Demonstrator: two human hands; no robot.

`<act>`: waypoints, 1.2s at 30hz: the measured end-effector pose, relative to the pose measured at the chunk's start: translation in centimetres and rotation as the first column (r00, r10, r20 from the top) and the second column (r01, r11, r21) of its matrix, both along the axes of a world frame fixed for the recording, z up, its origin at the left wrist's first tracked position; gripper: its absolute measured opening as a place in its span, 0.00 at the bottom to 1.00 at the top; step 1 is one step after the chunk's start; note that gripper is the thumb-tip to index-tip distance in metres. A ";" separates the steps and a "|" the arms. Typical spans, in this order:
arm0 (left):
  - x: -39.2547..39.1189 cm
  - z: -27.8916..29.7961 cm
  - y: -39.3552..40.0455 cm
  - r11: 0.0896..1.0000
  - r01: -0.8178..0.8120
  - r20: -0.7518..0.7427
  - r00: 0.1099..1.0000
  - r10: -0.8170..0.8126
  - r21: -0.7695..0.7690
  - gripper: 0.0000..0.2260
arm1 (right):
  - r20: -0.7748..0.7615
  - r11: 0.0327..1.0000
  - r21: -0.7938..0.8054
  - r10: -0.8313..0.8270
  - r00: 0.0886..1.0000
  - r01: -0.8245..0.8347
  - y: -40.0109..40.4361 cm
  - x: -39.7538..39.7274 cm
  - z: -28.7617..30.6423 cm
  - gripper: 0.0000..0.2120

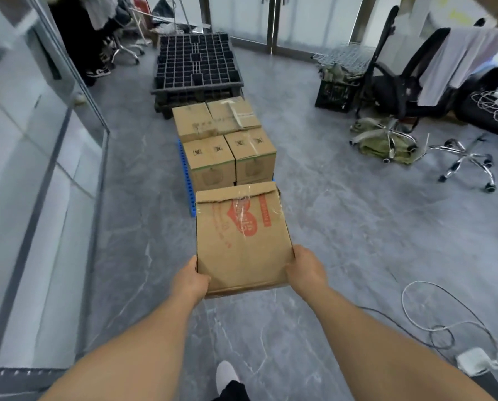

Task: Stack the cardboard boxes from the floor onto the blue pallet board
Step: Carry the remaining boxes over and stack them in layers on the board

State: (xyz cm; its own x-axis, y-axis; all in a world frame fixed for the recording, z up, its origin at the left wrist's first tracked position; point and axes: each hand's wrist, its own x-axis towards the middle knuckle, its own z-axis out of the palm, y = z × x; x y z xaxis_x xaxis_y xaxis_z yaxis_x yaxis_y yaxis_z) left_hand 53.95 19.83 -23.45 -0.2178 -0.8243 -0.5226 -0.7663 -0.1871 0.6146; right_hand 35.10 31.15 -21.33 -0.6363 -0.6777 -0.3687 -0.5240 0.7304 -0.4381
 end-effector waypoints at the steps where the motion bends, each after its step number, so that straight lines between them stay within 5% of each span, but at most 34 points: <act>1: -0.3 -0.1 -1.7 1.000 -0.001 0.000 1.000 0.001 0.007 0.25 | -0.002 1.000 0.011 -0.003 1.000 0.003 -1.6 -0.2 -0.1 0.14; 29: -18.3 -3.3 -37.8 0.982 -0.188 0.042 0.981 0.189 -0.025 0.16 | 0.062 0.979 -0.024 0.203 0.977 -0.202 -42.3 -20.4 -2.9 0.08; 36: -19.9 -7.1 -47.3 0.982 -0.181 -0.024 0.983 0.180 -0.049 0.19 | 0.096 0.988 -0.073 0.142 0.985 -0.135 -51.2 -22.0 -6.1 0.15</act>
